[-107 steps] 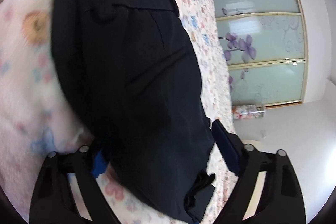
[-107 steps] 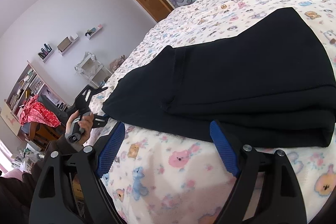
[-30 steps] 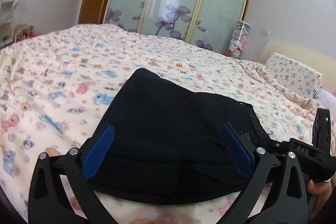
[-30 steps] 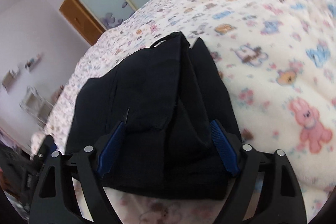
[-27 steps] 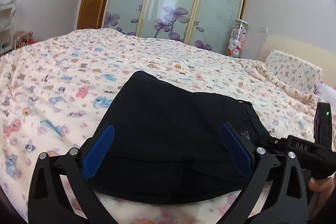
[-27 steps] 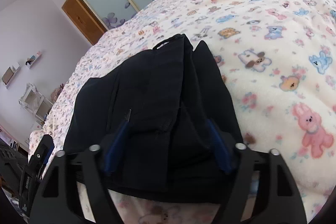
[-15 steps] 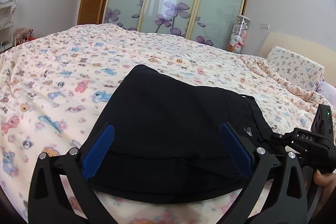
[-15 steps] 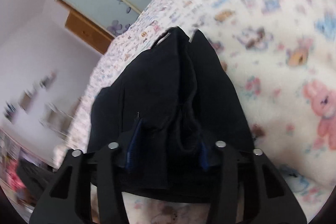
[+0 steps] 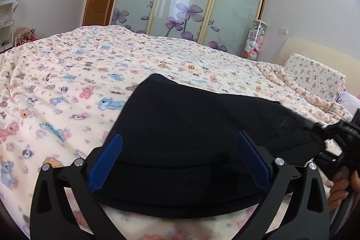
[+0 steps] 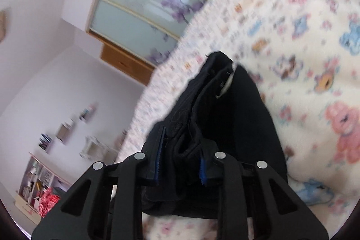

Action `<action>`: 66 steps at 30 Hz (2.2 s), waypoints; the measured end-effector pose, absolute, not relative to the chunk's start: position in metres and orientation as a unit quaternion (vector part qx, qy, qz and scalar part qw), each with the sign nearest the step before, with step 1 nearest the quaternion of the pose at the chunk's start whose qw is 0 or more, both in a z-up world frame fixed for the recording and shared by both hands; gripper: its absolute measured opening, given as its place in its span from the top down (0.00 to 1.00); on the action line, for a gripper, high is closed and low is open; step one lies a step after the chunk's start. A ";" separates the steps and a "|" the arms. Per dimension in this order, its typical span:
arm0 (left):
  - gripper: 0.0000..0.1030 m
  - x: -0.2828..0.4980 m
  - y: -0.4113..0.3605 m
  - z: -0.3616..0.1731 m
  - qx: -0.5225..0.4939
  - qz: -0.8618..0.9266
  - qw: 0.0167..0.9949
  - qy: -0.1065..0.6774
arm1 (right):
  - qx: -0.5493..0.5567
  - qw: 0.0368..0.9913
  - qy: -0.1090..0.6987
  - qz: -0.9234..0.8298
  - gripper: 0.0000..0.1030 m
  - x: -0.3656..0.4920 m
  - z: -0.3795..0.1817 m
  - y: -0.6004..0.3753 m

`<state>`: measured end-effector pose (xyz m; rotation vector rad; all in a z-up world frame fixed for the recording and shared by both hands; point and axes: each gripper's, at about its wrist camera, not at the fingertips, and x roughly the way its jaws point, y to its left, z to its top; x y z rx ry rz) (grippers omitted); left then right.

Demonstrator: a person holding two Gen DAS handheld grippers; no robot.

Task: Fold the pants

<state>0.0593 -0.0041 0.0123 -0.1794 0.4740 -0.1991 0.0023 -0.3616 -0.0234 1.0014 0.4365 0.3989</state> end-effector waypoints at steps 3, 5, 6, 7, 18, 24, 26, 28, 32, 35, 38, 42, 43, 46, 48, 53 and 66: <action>0.02 0.061 -0.002 0.012 -0.092 -0.094 0.963 0.236 | 0.453 0.840 0.263 0.142 0.76 0.003 -0.035 -0.363; 0.02 0.062 -0.001 0.011 -0.095 -0.090 0.962 0.240 | 0.432 0.835 0.326 0.099 0.75 0.007 -0.052 -0.355; 0.02 0.063 0.000 0.011 -0.097 -0.088 0.961 0.242 | 0.440 0.831 0.326 0.098 0.74 0.006 -0.055 -0.357; 0.02 0.064 0.001 0.010 -0.100 -0.087 0.961 0.245 | 0.438 0.832 0.326 0.097 0.74 0.006 -0.052 -0.357; 0.02 0.062 0.013 0.026 -0.146 -0.120 0.963 0.191 | 0.247 0.945 0.194 0.092 0.45 -0.017 0.023 -0.321; 0.02 0.076 -0.011 0.016 -0.093 -0.130 0.957 0.242 | 0.204 0.925 0.284 0.147 0.39 0.012 0.005 -0.280; 0.02 0.094 -0.017 0.000 -0.075 -0.103 0.942 0.312 | 0.239 0.901 0.337 0.132 0.41 0.030 -0.020 -0.293; 0.02 0.106 -0.018 -0.013 -0.077 -0.104 0.925 0.358 | 0.272 0.893 0.327 0.146 0.41 0.030 -0.016 -0.303; 0.02 0.103 -0.020 -0.014 -0.069 -0.095 0.926 0.358 | 0.286 0.911 0.247 0.163 0.28 0.032 0.016 -0.308; 0.02 0.103 -0.022 -0.014 -0.066 -0.092 0.927 0.359 | 0.303 0.898 0.243 0.208 0.16 0.062 0.030 -0.298; 0.02 0.106 -0.021 -0.013 -0.065 -0.091 0.926 0.359 | 0.327 0.868 0.276 0.253 0.16 0.109 0.031 -0.277; 0.02 0.106 -0.020 -0.013 -0.065 -0.091 0.926 0.359 | 0.355 0.821 0.336 0.295 0.16 0.169 0.011 -0.246; 0.02 0.106 -0.020 -0.013 -0.065 -0.091 0.926 0.360 | 0.362 0.819 0.357 0.266 0.16 0.181 0.000 -0.245; 0.02 0.107 -0.019 -0.013 -0.065 -0.097 0.926 0.359 | 0.391 0.809 0.381 0.216 0.40 0.195 -0.028 -0.260; 0.02 0.108 -0.020 -0.013 -0.064 -0.102 0.926 0.359 | 0.406 0.798 0.388 0.217 0.57 0.197 -0.036 -0.270; 0.02 0.109 -0.020 -0.014 -0.062 -0.096 0.925 0.363 | 0.360 0.838 0.338 0.233 0.13 0.159 0.000 -0.289; 0.02 0.109 -0.022 -0.015 -0.061 -0.094 0.925 0.363 | 0.371 0.850 0.337 0.160 0.18 0.094 -0.008 -0.342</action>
